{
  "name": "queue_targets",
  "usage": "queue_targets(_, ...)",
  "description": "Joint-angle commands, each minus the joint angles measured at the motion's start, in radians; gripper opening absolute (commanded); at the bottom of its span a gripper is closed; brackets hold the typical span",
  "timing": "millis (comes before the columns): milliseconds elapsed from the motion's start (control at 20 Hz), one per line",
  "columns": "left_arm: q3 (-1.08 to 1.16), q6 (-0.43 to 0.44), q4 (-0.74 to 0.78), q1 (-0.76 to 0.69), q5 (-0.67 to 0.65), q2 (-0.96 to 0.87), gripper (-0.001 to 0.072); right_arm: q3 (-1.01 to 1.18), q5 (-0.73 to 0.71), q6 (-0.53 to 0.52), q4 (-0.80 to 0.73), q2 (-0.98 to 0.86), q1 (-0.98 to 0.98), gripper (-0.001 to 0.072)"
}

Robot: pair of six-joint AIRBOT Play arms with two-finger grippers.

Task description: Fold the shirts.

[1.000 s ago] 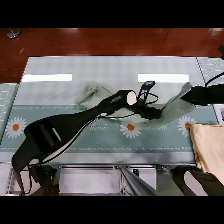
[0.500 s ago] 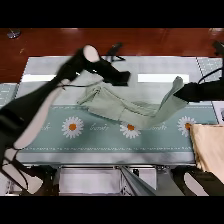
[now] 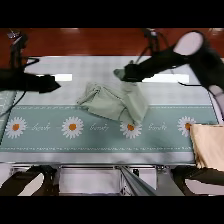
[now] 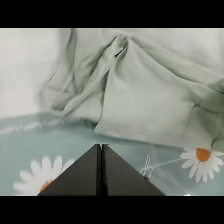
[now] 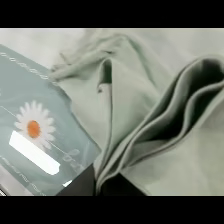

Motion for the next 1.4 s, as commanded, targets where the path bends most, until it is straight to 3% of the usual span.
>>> queue_targets(0,-0.355,-0.053,-0.015,0.047,0.088,0.326,0.0035,0.259,-0.034,0.045,0.035,-0.287,0.132,0.0017)
queue_targets(200,-0.607,-0.052,-0.138,0.047,0.130,0.486,0.0035,0.483,-0.043,0.089,0.100,-0.557,0.208,0.0018)
queue_targets(250,-0.638,-0.052,-0.156,0.047,0.145,0.491,0.0035,0.492,-0.063,0.089,0.146,-0.596,0.214,0.0111)
queue_targets(350,-0.663,-0.052,-0.160,0.047,0.179,0.477,0.0035,0.492,-0.064,0.078,0.222,-0.630,0.206,0.0646)
queue_targets(500,-0.664,-0.052,-0.160,0.047,0.216,0.455,0.0035,0.492,0.038,0.062,0.275,-0.580,0.108,0.0633)
queue_targets(650,-0.665,-0.052,-0.160,0.047,0.215,0.449,0.0035,0.492,0.294,0.022,0.299,-0.443,-0.096,0.0632)
queue_targets(750,-0.665,-0.052,-0.161,0.047,0.204,0.449,0.0036,0.468,0.444,-0.023,0.207,-0.310,-0.230,0.0632)
queue_targets(850,-0.665,-0.052,-0.161,0.047,0.195,0.449,0.0036,0.348,0.476,-0.087,-0.014,-0.134,-0.327,0.0632)
queue_targets(950,-0.665,-0.052,-0.161,0.047,0.196,0.449,0.0036,0.087,0.330,-0.076,-0.114,0.060,-0.411,0.0632)
queue_targets(1100,-0.665,-0.052,-0.161,0.047,0.197,0.449,0.0036,-0.464,-0.031,-0.005,-0.108,0.325,-0.468,0.0632)
queue_targets(1200,-0.665,-0.052,-0.161,0.047,0.198,0.449,0.0036,-0.802,-0.235,0.061,0.014,0.420,-0.452,0.0632)
queue_targets(1350,-0.665,-0.052,-0.161,0.047,0.201,0.447,0.0036,-0.991,-0.358,-0.057,0.292,0.363,-0.381,0.0631)
